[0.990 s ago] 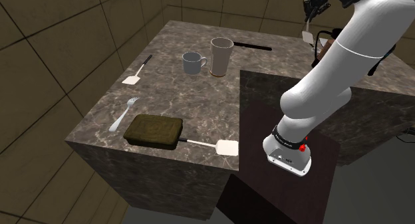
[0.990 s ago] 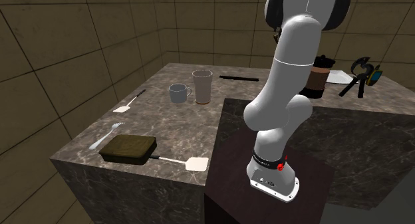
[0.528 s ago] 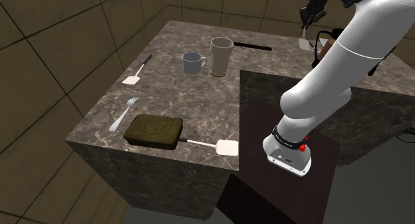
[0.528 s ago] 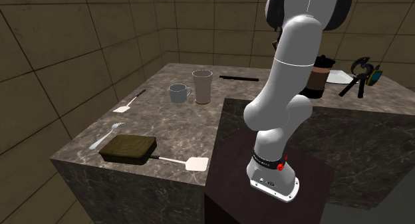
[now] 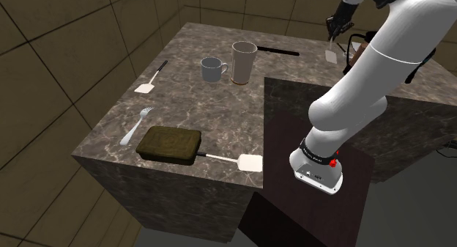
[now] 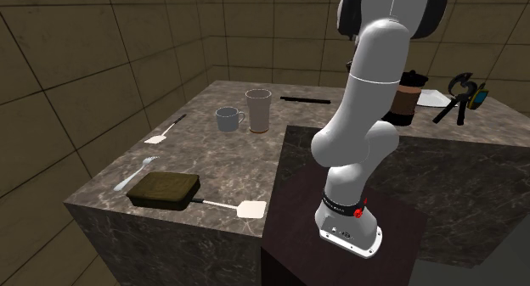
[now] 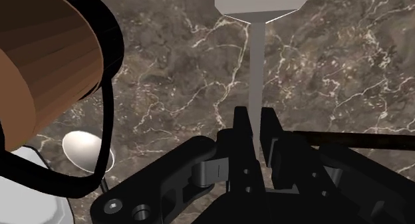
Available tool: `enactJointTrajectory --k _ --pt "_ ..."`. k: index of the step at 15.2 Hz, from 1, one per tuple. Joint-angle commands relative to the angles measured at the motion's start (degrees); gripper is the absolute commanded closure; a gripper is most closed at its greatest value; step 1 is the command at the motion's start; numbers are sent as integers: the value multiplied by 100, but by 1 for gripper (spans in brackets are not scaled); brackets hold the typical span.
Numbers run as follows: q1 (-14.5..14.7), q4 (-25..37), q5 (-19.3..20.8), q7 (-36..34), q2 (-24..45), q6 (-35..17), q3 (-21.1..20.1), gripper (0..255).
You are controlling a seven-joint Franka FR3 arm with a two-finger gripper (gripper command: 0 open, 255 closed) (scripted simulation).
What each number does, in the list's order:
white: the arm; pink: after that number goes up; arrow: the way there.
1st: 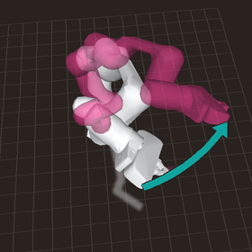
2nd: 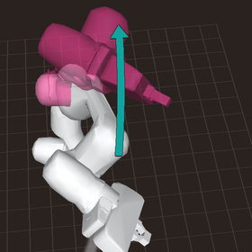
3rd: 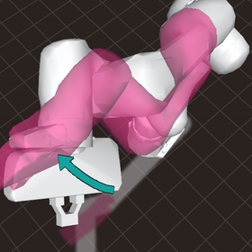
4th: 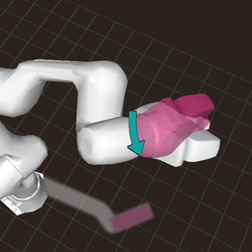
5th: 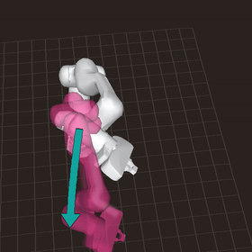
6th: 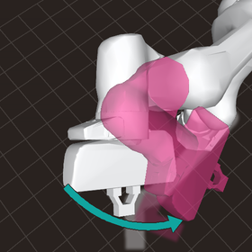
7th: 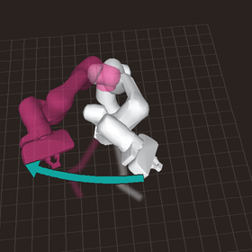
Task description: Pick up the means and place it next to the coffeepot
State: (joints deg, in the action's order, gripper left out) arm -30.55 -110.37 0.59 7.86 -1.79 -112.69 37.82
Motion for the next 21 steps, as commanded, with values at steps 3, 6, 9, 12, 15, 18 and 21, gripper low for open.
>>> enactJointTrajectory --k 3,6,9,12,15,18,21 --pt "-5 -269 -35 25 51 -312 9 255" --pt "-12 -441 -83 61 118 -536 18 255" --pt "-19 -600 -142 105 200 -760 27 255" --pt "-28 -749 -214 158 294 -981 34 255" --pt "-39 -886 -300 220 402 -1202 37 255" --pt "-53 -1011 -401 292 522 -1420 35 255" --pt "-70 -1125 -516 374 655 -1635 27 255"
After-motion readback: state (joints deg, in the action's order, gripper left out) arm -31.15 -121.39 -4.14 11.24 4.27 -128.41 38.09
